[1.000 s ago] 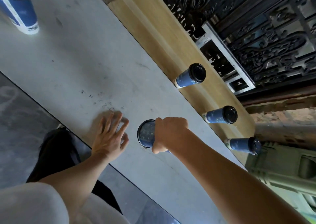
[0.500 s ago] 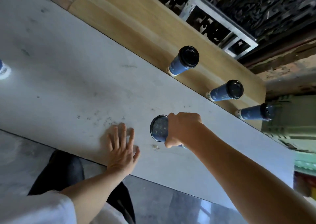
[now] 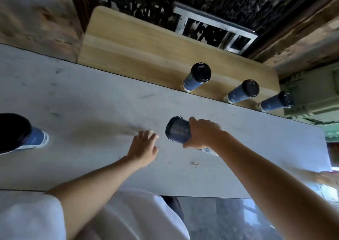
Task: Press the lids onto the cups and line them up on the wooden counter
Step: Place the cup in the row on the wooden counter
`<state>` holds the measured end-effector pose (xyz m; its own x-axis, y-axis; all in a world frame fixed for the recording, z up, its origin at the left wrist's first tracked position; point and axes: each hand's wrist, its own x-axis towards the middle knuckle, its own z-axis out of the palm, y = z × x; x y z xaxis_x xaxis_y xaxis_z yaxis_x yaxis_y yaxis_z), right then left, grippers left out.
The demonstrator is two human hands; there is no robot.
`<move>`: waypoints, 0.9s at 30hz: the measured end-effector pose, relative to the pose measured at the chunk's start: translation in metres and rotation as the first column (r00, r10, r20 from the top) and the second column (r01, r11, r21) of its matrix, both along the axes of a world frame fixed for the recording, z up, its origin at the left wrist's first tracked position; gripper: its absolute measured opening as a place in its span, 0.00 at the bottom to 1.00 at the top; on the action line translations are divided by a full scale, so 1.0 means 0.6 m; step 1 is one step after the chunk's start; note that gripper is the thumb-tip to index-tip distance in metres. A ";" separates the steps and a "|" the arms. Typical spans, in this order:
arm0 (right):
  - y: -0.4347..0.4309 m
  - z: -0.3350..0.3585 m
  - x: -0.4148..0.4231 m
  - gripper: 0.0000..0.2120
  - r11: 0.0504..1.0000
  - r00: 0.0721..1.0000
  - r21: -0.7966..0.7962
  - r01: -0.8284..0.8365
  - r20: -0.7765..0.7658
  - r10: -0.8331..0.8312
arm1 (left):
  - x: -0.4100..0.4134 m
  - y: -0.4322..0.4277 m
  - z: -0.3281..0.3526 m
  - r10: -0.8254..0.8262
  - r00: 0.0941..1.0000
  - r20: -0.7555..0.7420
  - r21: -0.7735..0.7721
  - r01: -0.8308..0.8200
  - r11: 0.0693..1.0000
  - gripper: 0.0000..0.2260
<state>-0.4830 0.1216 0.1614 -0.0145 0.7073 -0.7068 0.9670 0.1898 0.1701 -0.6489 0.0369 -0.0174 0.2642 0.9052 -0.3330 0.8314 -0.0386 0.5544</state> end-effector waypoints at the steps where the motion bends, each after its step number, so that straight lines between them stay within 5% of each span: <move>1: 0.010 -0.002 -0.009 0.33 0.995 0.987 0.073 0.069 -0.149 -0.058 | -0.020 0.023 -0.002 0.083 0.996 -0.024 0.035 -0.082 0.996 0.23; 4: 0.041 -0.008 -0.043 0.35 0.922 0.779 0.103 0.374 -0.574 -0.252 | -0.062 0.075 -0.007 0.204 0.959 -0.197 0.027 -0.202 0.979 0.29; 6: 0.079 -0.017 -0.066 0.35 0.836 0.607 0.031 0.548 -0.702 -0.372 | -0.071 0.101 -0.018 0.297 0.920 -0.255 0.040 -0.297 0.954 0.35; 9: 0.149 -0.054 -0.094 0.30 0.776 0.470 0.011 0.631 -0.801 -0.371 | -0.068 0.123 -0.038 0.455 0.857 -0.240 0.068 -0.453 0.889 0.35; 12: 0.213 -0.101 -0.112 0.33 0.750 0.435 0.093 0.655 -0.857 -0.274 | -0.050 0.124 -0.063 0.544 0.800 -0.254 0.075 -0.544 0.835 0.34; 17: 0.293 -0.183 -0.124 0.31 0.682 0.151 -0.106 0.723 -0.940 -0.306 | -0.017 0.131 -0.090 0.685 0.698 -0.210 0.198 -0.656 0.729 0.30; 27: 0.312 -0.304 -0.130 0.31 0.753 0.238 -0.061 0.655 -0.930 -0.282 | -0.008 0.131 -0.108 0.707 0.638 -0.306 0.244 -0.665 0.706 0.34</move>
